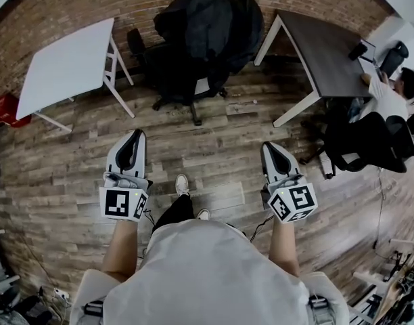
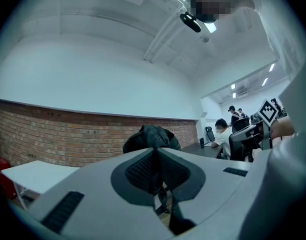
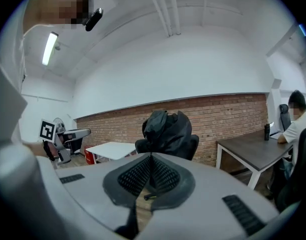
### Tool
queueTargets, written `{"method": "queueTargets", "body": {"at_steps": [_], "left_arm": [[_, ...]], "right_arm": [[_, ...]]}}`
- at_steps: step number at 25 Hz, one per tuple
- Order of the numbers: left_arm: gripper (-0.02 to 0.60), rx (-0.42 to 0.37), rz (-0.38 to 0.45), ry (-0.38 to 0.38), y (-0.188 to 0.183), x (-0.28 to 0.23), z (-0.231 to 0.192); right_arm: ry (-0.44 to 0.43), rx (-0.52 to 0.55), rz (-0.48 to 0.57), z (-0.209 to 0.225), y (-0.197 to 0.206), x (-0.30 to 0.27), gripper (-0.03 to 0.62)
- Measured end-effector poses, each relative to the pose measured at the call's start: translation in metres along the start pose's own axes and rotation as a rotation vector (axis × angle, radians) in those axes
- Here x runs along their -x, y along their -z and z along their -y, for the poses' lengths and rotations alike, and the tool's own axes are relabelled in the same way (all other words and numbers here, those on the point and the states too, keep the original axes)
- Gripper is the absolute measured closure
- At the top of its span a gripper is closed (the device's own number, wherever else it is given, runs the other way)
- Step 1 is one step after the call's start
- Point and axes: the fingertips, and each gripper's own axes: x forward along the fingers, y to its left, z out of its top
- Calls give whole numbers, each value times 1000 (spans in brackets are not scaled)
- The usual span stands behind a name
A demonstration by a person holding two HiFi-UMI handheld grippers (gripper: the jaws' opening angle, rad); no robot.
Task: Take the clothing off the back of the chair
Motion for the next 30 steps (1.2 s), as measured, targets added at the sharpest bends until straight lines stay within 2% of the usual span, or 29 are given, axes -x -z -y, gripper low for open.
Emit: {"method": "queueTargets", "body": {"at_steps": [3, 9, 16, 20, 25, 30], "left_arm": [[543, -10, 27, 24, -5, -33, -19], [543, 18, 52, 80, -8, -87, -56], [543, 57, 36, 167, 7, -131, -71], [543, 49, 48, 204, 3, -154, -68], [543, 19, 53, 221, -6, -178, -61], [543, -3, 67, 190, -18, -194, -62]], "right_arm": [[3, 25, 1, 5, -17, -36, 574], [17, 63, -2, 2, -48, -97, 572], [35, 58, -23, -7, -51, -135, 572], [76, 30, -16, 12, -50, -140, 572], [107, -5, 22, 42, -59, -143, 572], [75, -12, 46, 60, -68, -161, 572]]}}
